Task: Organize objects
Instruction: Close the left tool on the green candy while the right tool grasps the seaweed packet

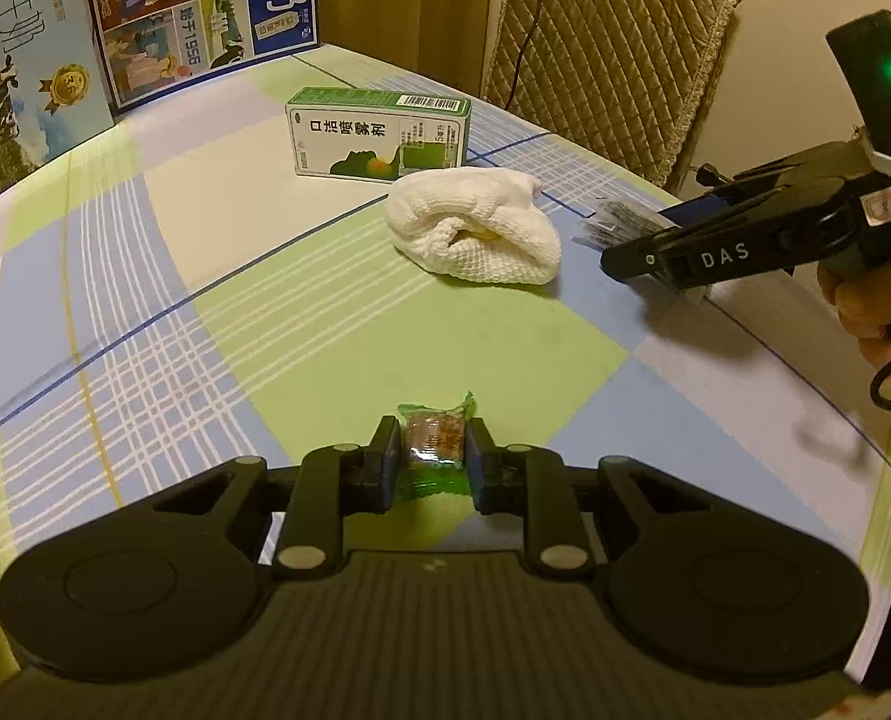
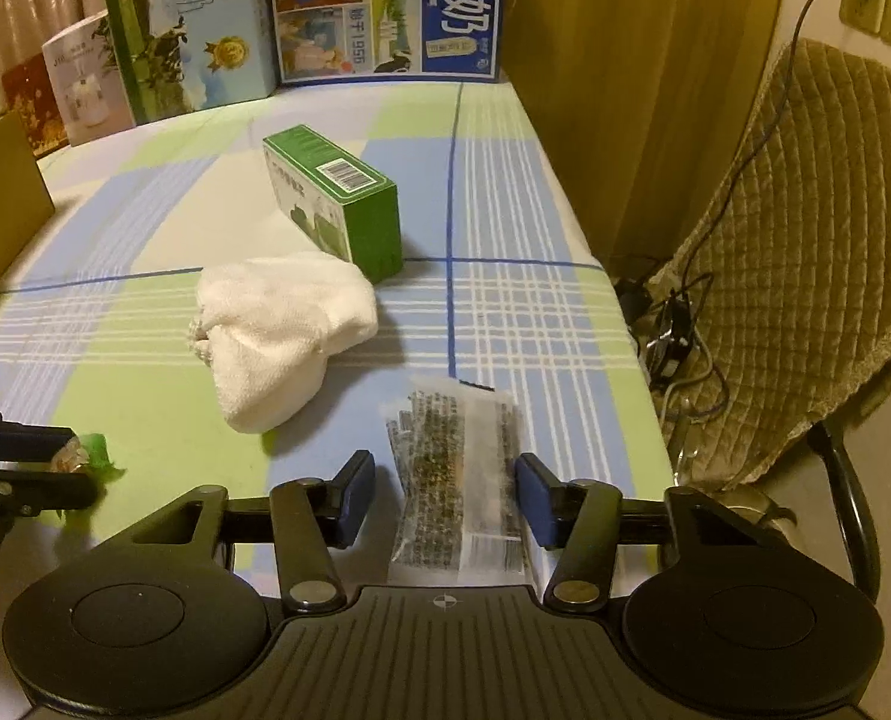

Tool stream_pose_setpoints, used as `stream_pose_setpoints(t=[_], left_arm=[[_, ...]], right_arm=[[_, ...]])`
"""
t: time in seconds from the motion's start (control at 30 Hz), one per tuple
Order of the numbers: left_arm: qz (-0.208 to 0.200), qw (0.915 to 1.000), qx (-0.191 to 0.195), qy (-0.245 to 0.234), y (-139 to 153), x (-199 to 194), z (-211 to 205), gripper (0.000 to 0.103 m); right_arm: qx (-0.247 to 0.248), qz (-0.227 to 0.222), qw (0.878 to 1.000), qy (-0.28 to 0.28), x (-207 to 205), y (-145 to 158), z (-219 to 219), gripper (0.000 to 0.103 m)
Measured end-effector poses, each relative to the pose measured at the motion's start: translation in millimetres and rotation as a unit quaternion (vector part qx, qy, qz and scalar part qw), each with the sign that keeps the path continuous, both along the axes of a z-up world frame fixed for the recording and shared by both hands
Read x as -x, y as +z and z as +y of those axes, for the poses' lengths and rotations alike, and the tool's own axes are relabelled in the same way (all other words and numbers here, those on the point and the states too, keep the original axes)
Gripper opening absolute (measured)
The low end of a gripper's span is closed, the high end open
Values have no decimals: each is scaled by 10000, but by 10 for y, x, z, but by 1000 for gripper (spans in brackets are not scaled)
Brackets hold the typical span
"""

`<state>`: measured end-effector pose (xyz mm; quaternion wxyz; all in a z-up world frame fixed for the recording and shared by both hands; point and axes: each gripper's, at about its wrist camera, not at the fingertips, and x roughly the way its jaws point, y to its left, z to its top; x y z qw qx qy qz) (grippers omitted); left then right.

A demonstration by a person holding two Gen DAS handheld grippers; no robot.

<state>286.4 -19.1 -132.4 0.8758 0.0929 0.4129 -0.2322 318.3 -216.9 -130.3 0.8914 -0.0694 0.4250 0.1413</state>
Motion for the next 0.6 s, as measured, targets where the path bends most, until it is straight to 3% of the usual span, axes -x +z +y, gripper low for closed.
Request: stream_pose_setpoints(t=[0.13,0.27,0.4,0.6], left_arm=[[-7,10000,1,10,-6,10,-3,20],[-37,10000,-22,2,-5,25,-15,20],[-82,9999,-106,30,2,69,-50,17],[-22,9996,-145,226,35,179,-56,17]], right_arm=[[26,32,10000,-10,24,8,23,36],[-4,95,9999,-71,66,21,65,34],[-348,256,9990,-105,159,64,99,34],[-680,76,9976,-130,471,229,181,34]])
